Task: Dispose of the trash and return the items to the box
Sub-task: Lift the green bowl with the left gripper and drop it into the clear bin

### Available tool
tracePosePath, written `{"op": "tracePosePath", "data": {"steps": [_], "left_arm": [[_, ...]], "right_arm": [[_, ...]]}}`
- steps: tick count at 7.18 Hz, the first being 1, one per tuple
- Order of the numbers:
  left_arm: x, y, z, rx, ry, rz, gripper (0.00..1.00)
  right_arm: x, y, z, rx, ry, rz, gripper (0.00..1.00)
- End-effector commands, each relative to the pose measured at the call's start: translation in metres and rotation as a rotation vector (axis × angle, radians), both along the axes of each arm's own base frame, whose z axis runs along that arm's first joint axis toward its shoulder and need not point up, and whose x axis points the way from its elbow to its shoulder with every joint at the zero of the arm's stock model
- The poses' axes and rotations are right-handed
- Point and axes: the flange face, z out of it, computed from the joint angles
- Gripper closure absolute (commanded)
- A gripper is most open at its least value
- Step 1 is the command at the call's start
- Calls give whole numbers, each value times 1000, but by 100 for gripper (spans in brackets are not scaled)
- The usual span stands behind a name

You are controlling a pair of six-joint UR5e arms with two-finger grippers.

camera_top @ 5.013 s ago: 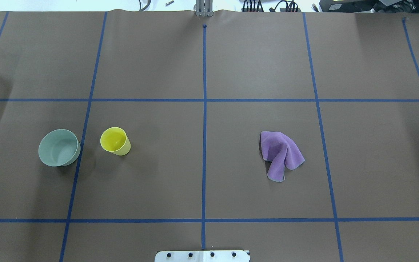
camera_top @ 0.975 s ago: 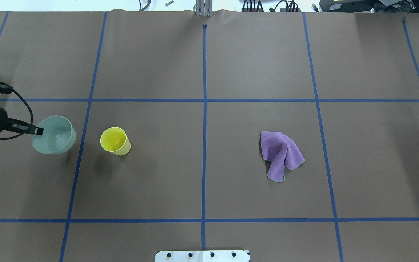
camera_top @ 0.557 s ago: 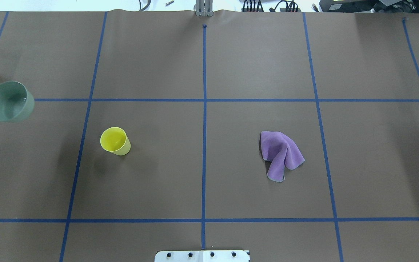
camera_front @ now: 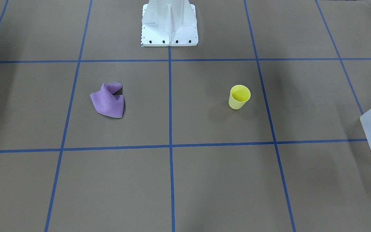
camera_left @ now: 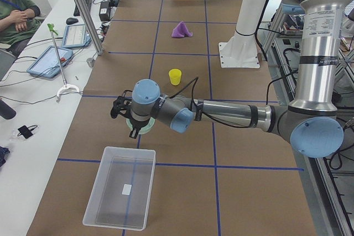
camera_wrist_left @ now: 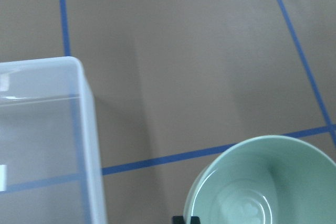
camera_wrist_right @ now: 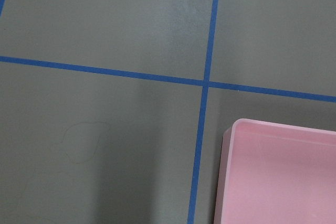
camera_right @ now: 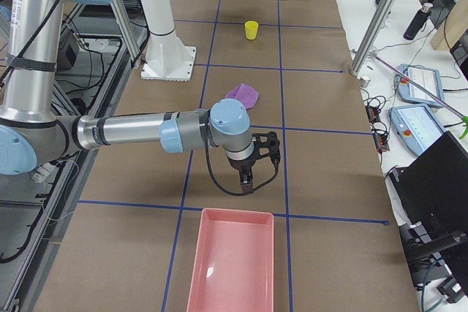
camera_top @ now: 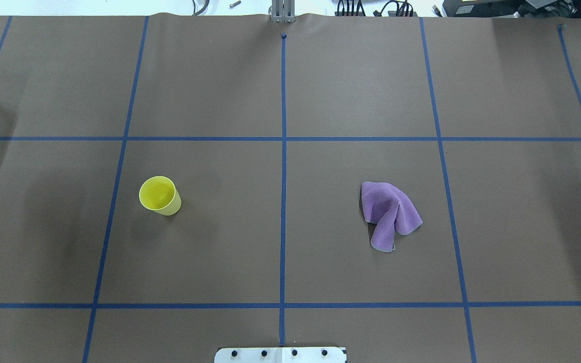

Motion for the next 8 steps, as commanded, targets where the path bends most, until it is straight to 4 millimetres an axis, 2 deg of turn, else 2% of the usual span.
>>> {"op": "tracePosePath", "data": {"steps": [1,2,3,4,6,8], "left_arm": [[-48,-51,69,-63,-34,13,100],[-52,-54,109,-47,-134,-26,100],[-41,-53,128,-44,-147,-83,100],[-5,-51,149,-45,-151,-62,100],[56,-51,161,-43,-162,-93,100],[73,-46,169,-41,-172,-80,100]], "right_arm": [[-2,0,1,-3,0,-4,0],[-1,0,1,-1,1,-4,0],[-2,0,1,-1,1,-5,0],[-2,0,1,-1,1,-5,0],[-3,-1,1,-1,1,-7,0],[-3,-1,1,-1,1,-8,0]]}}
